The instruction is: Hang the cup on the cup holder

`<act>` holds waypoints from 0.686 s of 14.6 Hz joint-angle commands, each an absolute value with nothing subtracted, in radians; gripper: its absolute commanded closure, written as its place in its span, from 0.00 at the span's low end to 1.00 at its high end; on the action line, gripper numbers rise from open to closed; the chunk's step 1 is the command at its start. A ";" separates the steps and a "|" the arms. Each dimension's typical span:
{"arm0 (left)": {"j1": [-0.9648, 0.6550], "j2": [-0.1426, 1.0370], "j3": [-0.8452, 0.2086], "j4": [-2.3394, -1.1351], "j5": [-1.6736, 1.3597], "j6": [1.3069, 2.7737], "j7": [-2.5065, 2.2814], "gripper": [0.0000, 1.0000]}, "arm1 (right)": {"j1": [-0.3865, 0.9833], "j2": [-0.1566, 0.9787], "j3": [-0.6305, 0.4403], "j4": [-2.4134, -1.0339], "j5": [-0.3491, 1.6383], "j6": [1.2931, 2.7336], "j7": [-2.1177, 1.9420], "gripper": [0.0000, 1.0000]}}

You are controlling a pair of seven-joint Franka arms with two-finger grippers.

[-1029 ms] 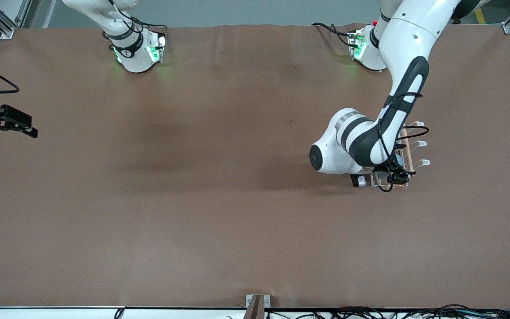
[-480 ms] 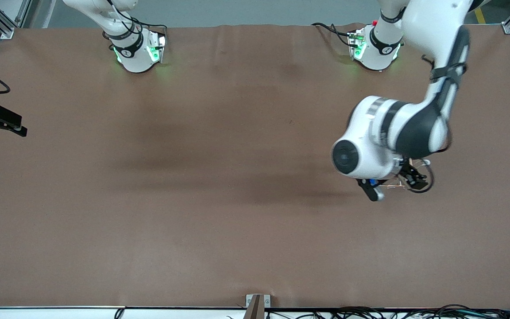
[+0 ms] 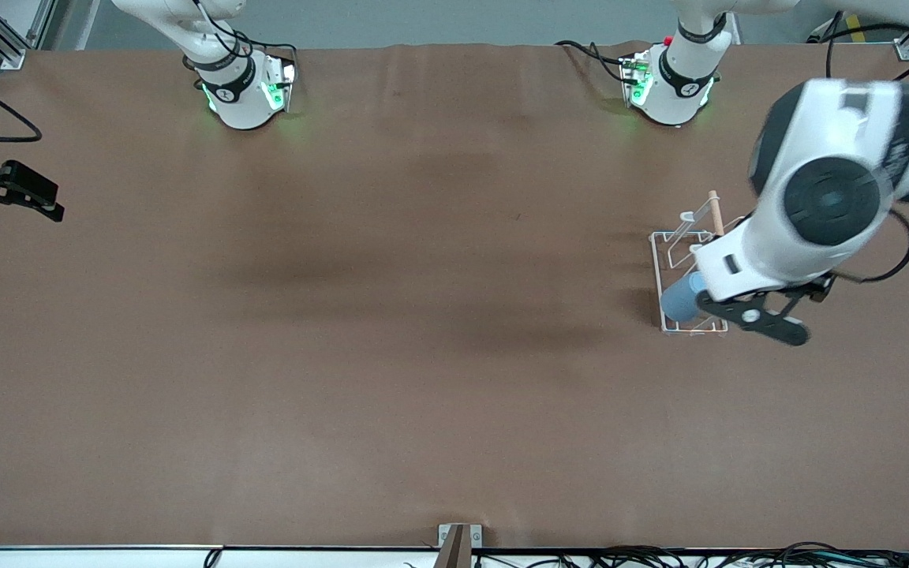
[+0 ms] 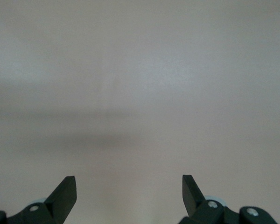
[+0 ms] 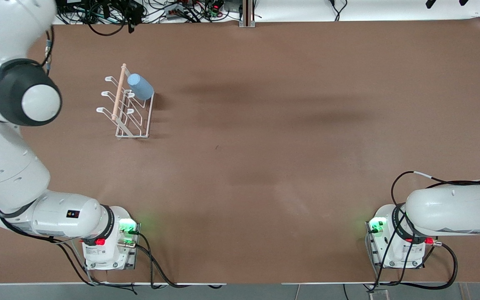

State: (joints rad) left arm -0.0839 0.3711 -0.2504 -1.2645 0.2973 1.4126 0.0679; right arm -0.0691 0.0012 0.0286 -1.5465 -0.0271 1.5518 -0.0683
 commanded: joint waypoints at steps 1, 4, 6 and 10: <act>-0.048 0.302 -0.253 -1.285 0.213 1.434 -0.034 0.00 | -0.055 -0.029 0.005 -1.595 -0.015 1.575 -0.058 0.00; -0.003 0.229 -0.250 -1.287 0.155 1.433 -0.078 0.00 | -0.048 -0.028 0.003 -1.595 -0.015 1.580 -0.058 0.00; 0.046 0.218 -0.258 -1.285 0.150 1.433 -0.060 0.00 | -0.049 -0.026 0.003 -1.595 -0.015 1.580 -0.058 0.00; 0.083 0.091 -0.227 -1.342 0.080 1.433 -0.067 0.00 | -0.049 -0.026 0.005 -1.594 -0.015 1.580 -0.066 0.00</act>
